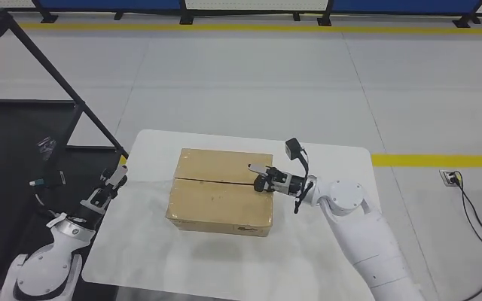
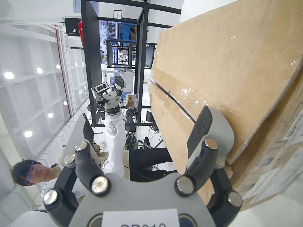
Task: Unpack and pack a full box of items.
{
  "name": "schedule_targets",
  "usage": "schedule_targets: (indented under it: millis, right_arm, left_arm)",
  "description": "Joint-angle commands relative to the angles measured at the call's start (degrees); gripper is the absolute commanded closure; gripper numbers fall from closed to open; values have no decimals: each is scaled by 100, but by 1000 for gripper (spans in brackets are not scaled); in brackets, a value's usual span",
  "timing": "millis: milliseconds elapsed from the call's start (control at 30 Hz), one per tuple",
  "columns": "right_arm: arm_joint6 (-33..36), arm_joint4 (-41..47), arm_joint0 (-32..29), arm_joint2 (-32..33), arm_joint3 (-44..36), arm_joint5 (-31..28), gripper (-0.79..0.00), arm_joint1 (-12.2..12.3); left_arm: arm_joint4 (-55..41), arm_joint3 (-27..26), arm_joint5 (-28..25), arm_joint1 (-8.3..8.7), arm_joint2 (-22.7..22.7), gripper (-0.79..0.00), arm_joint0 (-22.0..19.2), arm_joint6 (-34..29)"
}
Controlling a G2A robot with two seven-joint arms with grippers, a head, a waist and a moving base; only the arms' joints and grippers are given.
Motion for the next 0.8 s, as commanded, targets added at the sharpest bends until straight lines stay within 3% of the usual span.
schedule_targets:
  millis: [0,267,767]
  right_arm:
    - [0,0,0,0,0,0,-785,0]
    - [-272,-83,-113,-84,-105,55,-785,-6]
    - [-300,16,13,-225,122,-123,-785,-21]
  left_arm:
    - [1,0,1,0,-1,-785,0,1]
    - [-360,625,265,-50,226,-785,-52,85]
    - [-561,1794,587,-135,920,-785,-448,-509]
